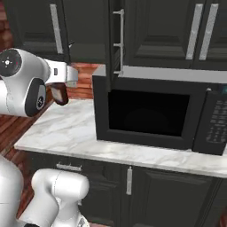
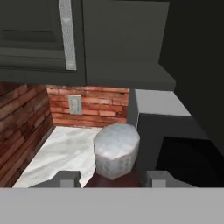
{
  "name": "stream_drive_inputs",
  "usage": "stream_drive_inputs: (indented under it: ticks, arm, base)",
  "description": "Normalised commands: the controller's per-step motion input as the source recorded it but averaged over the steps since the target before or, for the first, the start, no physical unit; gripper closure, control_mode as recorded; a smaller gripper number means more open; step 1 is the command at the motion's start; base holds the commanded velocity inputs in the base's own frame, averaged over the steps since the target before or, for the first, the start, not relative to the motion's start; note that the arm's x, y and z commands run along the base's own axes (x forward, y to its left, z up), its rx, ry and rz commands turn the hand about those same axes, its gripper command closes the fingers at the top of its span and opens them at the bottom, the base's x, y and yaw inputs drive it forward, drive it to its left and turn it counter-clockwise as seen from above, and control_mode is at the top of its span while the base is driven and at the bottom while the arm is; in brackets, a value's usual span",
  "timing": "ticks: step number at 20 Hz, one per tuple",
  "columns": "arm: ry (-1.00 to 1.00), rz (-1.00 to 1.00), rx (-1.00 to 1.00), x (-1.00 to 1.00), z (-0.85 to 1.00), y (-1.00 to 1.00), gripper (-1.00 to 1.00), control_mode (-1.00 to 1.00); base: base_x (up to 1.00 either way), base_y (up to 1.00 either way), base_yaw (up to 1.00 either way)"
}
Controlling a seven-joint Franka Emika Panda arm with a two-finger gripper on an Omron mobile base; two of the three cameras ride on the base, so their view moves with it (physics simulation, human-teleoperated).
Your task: The dining table condiment station is running low on ketchup. Refill the condiment station by opening the cabinet and taking the ketchup from the cabinet and placing it on the dining table.
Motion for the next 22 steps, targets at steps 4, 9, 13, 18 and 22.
stream_drive_inputs:
  ticks: [4, 9, 13, 18, 22]
  arm:
    - [0.0, 0.0, 0.0, 0.0, 0.0, 0.0, 1.0, 1.0]
    - [0.0, 0.0, 0.0, 0.0, 0.0, 0.0, 1.0, 1.0]
    - [0.0, 0.0, 0.0, 0.0, 0.0, 0.0, 1.0, 1.0]
    - [0.0, 0.0, 0.0, 0.0, 0.0, 0.0, 1.0, 1.0]
    - [0.0, 0.0, 0.0, 0.0, 0.0, 0.0, 1.0, 1.0]
  base:
    - [-0.9, -0.01, -0.44]
    - [-0.49, -0.12, -0.73]
    - [-0.04, -0.3, -0.79]
    - [0.0, -0.36, -0.83]
    - [0.0, -0.32, -0.85]
